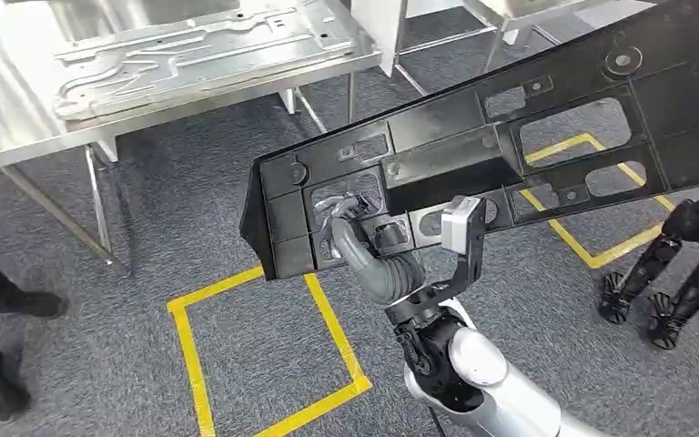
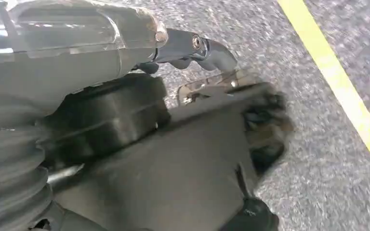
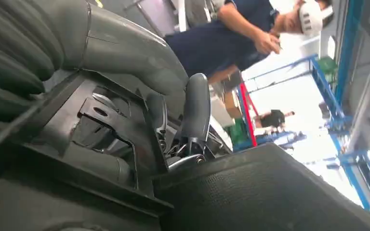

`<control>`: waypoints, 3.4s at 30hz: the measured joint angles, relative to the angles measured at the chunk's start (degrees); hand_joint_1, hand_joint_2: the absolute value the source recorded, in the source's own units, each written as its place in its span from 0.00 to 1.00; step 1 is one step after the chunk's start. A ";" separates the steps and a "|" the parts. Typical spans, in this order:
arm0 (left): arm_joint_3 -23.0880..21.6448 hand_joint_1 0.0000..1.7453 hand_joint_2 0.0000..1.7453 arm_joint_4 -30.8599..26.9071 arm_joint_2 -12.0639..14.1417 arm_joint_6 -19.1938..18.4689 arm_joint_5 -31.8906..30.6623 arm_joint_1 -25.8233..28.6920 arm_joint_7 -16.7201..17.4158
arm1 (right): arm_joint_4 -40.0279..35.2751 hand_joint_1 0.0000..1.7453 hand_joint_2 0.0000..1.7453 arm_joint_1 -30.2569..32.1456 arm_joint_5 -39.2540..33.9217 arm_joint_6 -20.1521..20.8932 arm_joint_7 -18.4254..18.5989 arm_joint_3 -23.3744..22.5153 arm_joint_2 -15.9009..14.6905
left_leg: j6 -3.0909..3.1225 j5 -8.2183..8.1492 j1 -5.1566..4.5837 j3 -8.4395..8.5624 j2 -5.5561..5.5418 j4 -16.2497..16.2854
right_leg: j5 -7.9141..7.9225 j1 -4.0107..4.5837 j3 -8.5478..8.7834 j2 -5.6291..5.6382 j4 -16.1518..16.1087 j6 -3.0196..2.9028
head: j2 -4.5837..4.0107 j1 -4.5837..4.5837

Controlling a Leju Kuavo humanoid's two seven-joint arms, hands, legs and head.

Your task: Take the parts from the cabinet and place them on the table.

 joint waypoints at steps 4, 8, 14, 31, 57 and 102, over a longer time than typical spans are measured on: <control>0.00 0.00 1.00 -0.02 -0.15 0.22 -0.31 -0.02 0.00 | -0.02 1.00 1.00 -0.22 0.15 0.26 0.15 0.17 0.39 | 3.02 -1.14 -0.85 0.14 1.65 -1.42 | -0.72 0.42 -0.08 -1.48 1.00 1.31 | 0.00 -0.09; 0.00 0.00 1.00 -0.04 -0.42 0.28 -0.31 -0.13 0.02 | 0.04 1.00 1.00 -0.16 0.18 0.74 0.24 0.46 0.46 | 4.25 -0.61 -0.65 -0.04 -1.12 -1.57 | -5.02 -0.16 -1.73 3.24 5.67 1.96 | 0.00 0.70; 0.00 0.00 1.00 -0.04 -0.66 0.28 0.11 -0.18 0.22 | 1.29 1.00 1.00 0.06 -0.04 1.92 0.24 1.35 0.87 | 5.16 -0.05 -1.66 -0.19 -6.29 -1.56 | -4.90 0.82 -5.51 5.51 13.15 -0.01 | 0.00 2.53; -0.46 0.00 1.00 -0.11 -0.13 0.55 0.04 -0.30 0.46 | 4.07 1.00 1.00 -1.06 -0.46 1.64 0.83 3.48 3.80 | -0.33 -0.35 0.40 0.56 -1.86 -1.99 | -0.17 0.27 -0.15 0.56 0.57 -0.10 | 0.00 0.02; -0.39 0.00 1.00 -0.15 -0.61 -0.13 4.20 -0.33 -0.87 | 5.29 1.00 1.00 -1.65 -0.98 2.73 -0.33 4.33 4.48 | 3.84 -1.21 -0.98 0.33 -2.22 -1.45 | -0.35 -0.28 -0.45 1.17 0.52 2.20 | 0.00 1.55; 3.96 0.00 1.00 -0.13 3.98 -0.13 11.69 1.82 -0.57 | 9.22 1.00 1.00 1.48 -2.16 -3.52 -5.68 1.27 4.66 | 4.62 -2.83 -1.09 5.43 -2.66 -4.42 | -12.06 0.53 -3.53 5.38 17.73 0.72 | 0.00 1.15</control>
